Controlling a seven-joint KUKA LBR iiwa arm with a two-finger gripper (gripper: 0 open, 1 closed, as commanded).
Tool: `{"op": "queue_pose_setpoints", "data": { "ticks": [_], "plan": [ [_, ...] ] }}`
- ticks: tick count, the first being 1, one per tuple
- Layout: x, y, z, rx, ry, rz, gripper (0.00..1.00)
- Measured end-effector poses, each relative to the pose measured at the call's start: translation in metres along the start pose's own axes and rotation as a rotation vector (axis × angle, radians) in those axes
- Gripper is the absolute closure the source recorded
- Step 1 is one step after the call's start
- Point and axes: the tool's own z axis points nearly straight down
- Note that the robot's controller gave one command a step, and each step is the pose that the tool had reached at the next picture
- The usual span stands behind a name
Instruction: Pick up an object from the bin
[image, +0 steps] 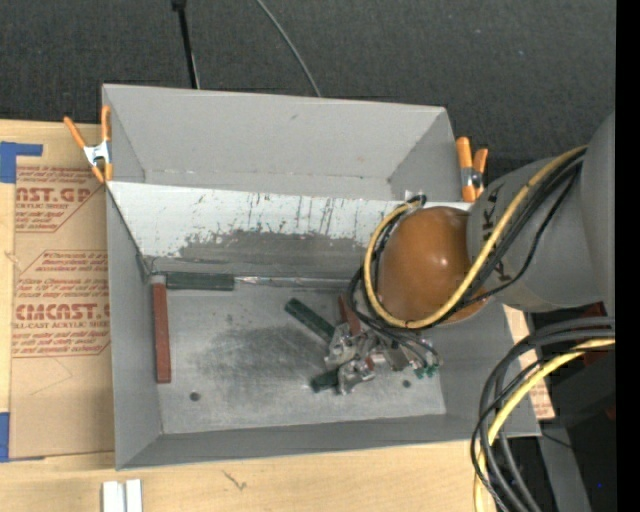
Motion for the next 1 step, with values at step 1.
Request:
{"op": "queue_pose_setpoints", "data": {
  "ticks": [1],
  "plan": [
    [-0.0223, 0.0125, -0.1957, 0.001, 0.003, -0.025, 1.00]
  ]
}}
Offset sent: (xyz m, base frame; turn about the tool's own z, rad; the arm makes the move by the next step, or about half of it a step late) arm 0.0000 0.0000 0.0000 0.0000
